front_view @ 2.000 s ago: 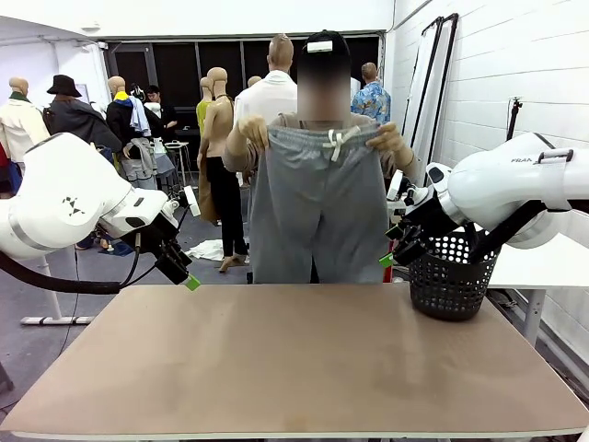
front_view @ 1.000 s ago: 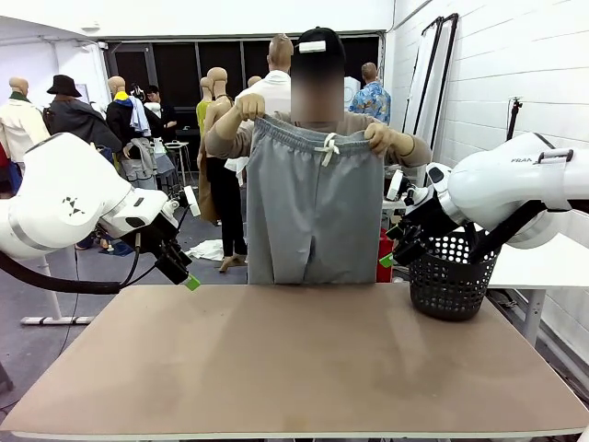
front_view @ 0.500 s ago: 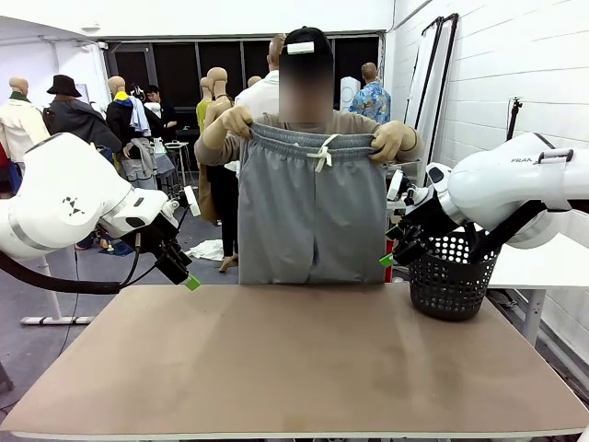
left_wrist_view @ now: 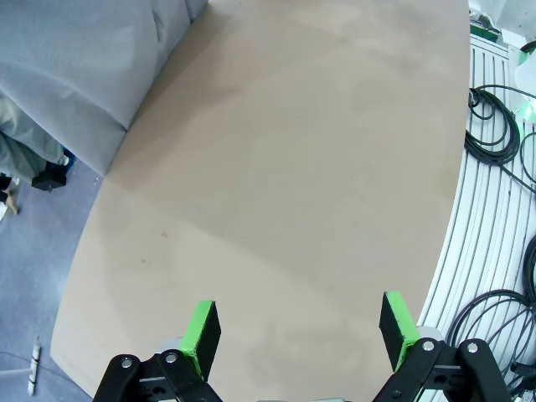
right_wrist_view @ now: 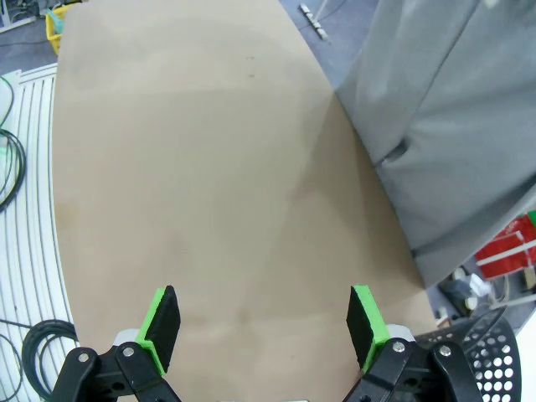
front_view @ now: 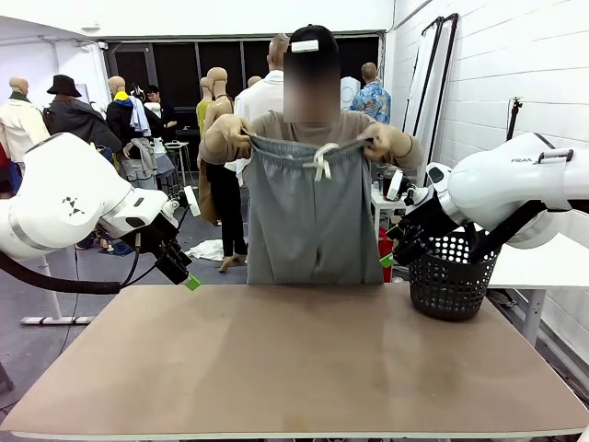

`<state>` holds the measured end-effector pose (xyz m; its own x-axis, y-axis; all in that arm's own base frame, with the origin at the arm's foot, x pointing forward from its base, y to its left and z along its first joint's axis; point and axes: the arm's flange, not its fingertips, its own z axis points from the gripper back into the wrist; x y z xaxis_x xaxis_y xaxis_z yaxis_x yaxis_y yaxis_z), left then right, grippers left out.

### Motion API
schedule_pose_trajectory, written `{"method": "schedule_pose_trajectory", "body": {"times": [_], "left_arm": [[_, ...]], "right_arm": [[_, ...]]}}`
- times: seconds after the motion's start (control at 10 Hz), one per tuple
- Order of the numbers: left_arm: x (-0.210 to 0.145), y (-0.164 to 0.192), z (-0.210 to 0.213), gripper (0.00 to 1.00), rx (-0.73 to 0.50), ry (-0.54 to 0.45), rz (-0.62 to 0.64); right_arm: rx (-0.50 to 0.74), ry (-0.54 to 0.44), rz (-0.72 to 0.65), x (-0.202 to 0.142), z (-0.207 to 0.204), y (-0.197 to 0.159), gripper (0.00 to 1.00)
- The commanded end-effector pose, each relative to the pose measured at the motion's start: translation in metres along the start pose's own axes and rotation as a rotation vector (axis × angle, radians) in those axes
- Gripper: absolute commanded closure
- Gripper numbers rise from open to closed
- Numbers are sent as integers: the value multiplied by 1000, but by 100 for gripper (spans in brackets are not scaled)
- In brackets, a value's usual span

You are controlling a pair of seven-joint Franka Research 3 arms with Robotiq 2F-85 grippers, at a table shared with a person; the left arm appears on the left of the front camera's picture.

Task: Fold the training pants.
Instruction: Grab both ends of the Training pants handed by a person.

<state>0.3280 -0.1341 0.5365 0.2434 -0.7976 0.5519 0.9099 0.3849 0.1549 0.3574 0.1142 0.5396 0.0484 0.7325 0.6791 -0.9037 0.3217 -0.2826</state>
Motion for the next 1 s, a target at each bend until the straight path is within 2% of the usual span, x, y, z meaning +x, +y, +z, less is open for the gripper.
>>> {"method": "schedule_pose_trajectory", "body": {"times": [0.0,0.9], "left_arm": [[-2,1,-1,0,-11,-4,-1],[-2,1,-1,0,-11,-4,-1]], "right_arm": [[18,-18,-7,-1,-2,-1,0],[18,-18,-7,-1,-2,-1,0]]}}
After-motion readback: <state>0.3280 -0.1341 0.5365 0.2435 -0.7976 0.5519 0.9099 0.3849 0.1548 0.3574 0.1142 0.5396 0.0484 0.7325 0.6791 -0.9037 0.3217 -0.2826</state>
